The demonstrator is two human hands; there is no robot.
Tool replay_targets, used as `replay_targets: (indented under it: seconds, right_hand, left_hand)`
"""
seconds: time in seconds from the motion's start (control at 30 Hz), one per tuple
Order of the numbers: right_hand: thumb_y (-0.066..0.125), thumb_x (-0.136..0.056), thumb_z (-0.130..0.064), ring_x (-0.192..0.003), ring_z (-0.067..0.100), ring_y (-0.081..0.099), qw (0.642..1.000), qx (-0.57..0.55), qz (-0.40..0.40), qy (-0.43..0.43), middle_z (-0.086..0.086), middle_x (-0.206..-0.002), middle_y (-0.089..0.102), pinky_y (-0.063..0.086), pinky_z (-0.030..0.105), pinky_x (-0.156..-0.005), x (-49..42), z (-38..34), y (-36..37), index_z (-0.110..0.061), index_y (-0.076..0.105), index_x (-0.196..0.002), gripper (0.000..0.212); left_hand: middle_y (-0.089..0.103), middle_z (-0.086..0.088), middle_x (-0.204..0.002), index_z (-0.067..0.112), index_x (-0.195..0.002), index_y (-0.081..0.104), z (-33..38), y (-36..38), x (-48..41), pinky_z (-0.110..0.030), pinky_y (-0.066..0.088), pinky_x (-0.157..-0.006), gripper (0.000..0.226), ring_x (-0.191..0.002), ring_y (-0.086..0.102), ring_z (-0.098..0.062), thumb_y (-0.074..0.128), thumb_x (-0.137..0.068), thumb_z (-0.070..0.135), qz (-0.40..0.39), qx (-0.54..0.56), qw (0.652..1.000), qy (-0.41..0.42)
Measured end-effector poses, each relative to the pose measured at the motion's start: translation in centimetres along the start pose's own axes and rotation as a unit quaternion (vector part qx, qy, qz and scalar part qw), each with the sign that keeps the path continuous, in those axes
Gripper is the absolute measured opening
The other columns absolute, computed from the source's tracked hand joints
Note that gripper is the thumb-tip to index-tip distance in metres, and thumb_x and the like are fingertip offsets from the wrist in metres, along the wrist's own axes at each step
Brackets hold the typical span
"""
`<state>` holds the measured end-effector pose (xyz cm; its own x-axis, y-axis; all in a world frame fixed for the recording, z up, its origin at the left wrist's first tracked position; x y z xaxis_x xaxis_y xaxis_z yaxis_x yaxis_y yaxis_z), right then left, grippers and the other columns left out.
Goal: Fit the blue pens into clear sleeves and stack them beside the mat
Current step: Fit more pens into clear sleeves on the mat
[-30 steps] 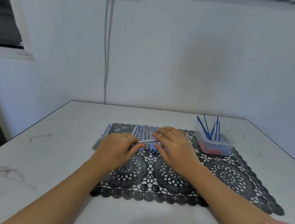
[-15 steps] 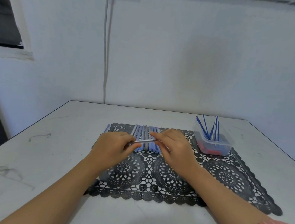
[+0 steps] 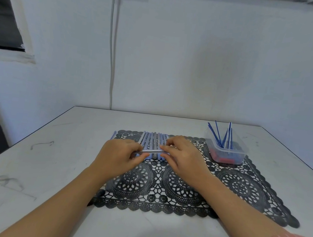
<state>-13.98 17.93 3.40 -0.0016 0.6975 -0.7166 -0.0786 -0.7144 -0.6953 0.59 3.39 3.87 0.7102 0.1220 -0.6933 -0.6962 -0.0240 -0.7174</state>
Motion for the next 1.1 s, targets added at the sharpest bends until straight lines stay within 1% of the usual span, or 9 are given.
replay_targets:
  seconds: [0.17,0.33,0.43,0.5,0.57,0.67,0.77,0.9,1.1]
  right_hand:
    - [0.049,-0.088,-0.025,-0.078,0.019,0.058,1.000,-0.004,-0.008,0.005,0.005,-0.085,0.064,0.050,0.028,-0.071,0.1,0.2,0.1,-0.005,0.070,-0.094,0.030]
    - [0.044,-0.087,-0.016,-0.081,0.016,0.053,1.000,0.001,-0.007,0.011,0.006,-0.083,0.062,0.044,0.022,-0.075,0.1,0.1,0.1,-0.003,0.067,-0.092,0.027]
    - [0.040,-0.084,-0.014,-0.083,0.017,0.054,1.000,0.011,-0.023,0.014,0.006,-0.085,0.062,0.043,0.021,-0.076,0.1,0.0,0.1,-0.003,0.066,-0.094,0.030]
    - [0.037,-0.082,-0.014,-0.083,0.019,0.058,0.999,0.024,-0.037,0.017,0.006,-0.087,0.063,0.046,0.023,-0.076,0.0,0.1,0.1,-0.004,0.065,-0.097,0.034]
    - [0.036,-0.080,-0.013,-0.083,0.021,0.059,0.998,0.037,-0.047,0.015,0.006,-0.088,0.063,0.049,0.026,-0.073,0.0,0.1,0.2,-0.004,0.065,-0.099,0.036]
    - [0.036,-0.082,-0.012,-0.078,0.021,0.058,0.997,0.056,-0.049,-0.018,0.006,-0.085,0.062,0.050,0.026,-0.066,-0.2,0.0,0.1,-0.005,0.063,-0.097,0.032]
    - [0.039,-0.081,-0.011,-0.068,0.019,0.055,0.996,0.062,-0.029,-0.052,0.005,-0.078,0.061,0.046,0.023,-0.055,-0.3,-0.3,-0.2,-0.007,0.061,-0.093,0.025]
    - [0.043,-0.081,-0.009,-0.063,0.019,0.052,0.996,0.050,0.005,-0.076,0.006,-0.074,0.059,0.046,0.028,-0.047,-0.2,-0.1,0.0,-0.010,0.049,-0.094,0.015]
    - [0.042,-0.078,-0.006,-0.061,0.019,0.052,0.996,0.037,0.016,-0.078,0.006,-0.072,0.060,0.045,0.030,-0.043,-0.2,0.2,-0.1,-0.008,0.054,-0.093,0.019]
  left_hand:
    - [0.041,0.018,-0.051,0.026,-0.070,0.069,-0.1,0.0,0.0,-0.010,0.026,-0.040,0.036,-0.042,0.037,0.001,0.047,-0.082,0.052,0.007,0.000,1.000,-0.009]
    - [0.051,0.014,-0.052,0.025,-0.070,0.068,-0.4,-0.1,0.1,-0.018,0.035,-0.037,0.036,-0.044,0.044,-0.002,0.046,-0.082,0.052,0.024,-0.023,0.999,-0.022]
    - [0.055,0.013,-0.057,0.024,-0.072,0.067,-0.4,-0.2,0.1,-0.016,0.032,-0.040,0.037,-0.050,0.048,-0.005,0.045,-0.082,0.052,0.042,-0.048,0.997,-0.035]
    - [0.057,0.012,-0.062,0.023,-0.074,0.066,-0.6,-0.1,0.1,-0.016,0.030,-0.044,0.038,-0.055,0.050,-0.007,0.044,-0.084,0.051,0.051,-0.061,0.996,-0.039]
    - [0.060,0.010,-0.067,0.020,-0.077,0.067,-0.9,0.3,0.0,-0.021,0.034,-0.053,0.039,-0.061,0.052,-0.011,0.043,-0.085,0.050,0.058,-0.063,0.996,-0.034]
    - [0.061,0.007,-0.074,0.018,-0.083,0.066,-1.2,0.8,0.0,-0.026,0.034,-0.063,0.037,-0.068,0.053,-0.014,0.044,-0.088,0.047,0.063,-0.056,0.996,-0.026]
    - [0.060,0.006,-0.079,0.018,-0.089,0.066,-1.1,1.2,0.1,-0.025,0.032,-0.067,0.036,-0.072,0.051,-0.014,0.043,-0.090,0.046,0.066,-0.030,0.997,-0.020]
    - [0.057,0.007,-0.081,0.018,-0.094,0.066,-1.0,1.2,0.1,-0.022,0.024,-0.069,0.042,-0.075,0.047,-0.011,0.035,-0.095,0.048,0.077,-0.006,0.997,-0.009]
    - [0.057,0.004,-0.078,0.016,-0.095,0.067,-1.0,1.2,0.1,-0.023,0.025,-0.067,0.046,-0.072,0.047,-0.014,0.033,-0.097,0.047,0.092,-0.015,0.996,0.014]
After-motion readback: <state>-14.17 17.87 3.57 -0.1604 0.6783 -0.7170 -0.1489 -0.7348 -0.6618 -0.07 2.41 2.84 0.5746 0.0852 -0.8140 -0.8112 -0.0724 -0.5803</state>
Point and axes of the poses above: each hand's wrist, its own x-axis away from the middle knuckle, its own y-axis out of the palm, z = x × y, the point moved 1 cm from there along -x, towards the middle knuckle
